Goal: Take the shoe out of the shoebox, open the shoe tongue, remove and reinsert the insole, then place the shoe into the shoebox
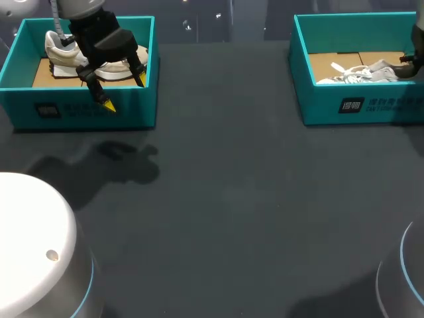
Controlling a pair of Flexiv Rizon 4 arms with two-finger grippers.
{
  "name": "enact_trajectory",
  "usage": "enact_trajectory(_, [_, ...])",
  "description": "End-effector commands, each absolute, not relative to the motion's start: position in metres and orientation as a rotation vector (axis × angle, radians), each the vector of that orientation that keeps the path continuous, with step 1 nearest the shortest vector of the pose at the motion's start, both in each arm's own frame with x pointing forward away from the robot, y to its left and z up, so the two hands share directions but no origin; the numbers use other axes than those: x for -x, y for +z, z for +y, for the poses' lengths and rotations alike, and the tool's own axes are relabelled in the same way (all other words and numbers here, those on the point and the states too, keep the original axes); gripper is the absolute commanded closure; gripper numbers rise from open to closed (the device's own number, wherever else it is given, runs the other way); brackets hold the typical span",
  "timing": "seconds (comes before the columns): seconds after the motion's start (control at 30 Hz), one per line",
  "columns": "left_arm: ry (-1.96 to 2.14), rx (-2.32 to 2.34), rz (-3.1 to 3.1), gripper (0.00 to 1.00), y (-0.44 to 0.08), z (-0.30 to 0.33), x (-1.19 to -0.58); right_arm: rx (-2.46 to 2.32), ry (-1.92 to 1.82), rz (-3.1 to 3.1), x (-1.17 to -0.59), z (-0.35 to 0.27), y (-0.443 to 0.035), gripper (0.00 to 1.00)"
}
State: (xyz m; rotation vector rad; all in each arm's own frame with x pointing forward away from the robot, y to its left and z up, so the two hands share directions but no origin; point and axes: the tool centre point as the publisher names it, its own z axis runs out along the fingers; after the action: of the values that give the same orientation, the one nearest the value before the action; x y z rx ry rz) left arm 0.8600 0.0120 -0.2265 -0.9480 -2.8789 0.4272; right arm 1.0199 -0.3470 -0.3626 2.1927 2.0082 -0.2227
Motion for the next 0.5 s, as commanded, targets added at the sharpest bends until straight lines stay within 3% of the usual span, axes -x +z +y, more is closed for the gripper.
enact_trajectory(0.03, [0.424, 0.949, -2.879, 0.0, -0.2263, 0.0119, -0.8602, -2.198, -0.23, 2.017, -1.0236, -0.3459, -0.3673, 1.0])
enact_trajectory(0.5, [0.424, 0.949, -2.879, 0.0, -0.2263, 0.0119, -0.8602, -2.22, -0.184, 2.037, -1.0199, -0.3414, -0.3711, 0.99])
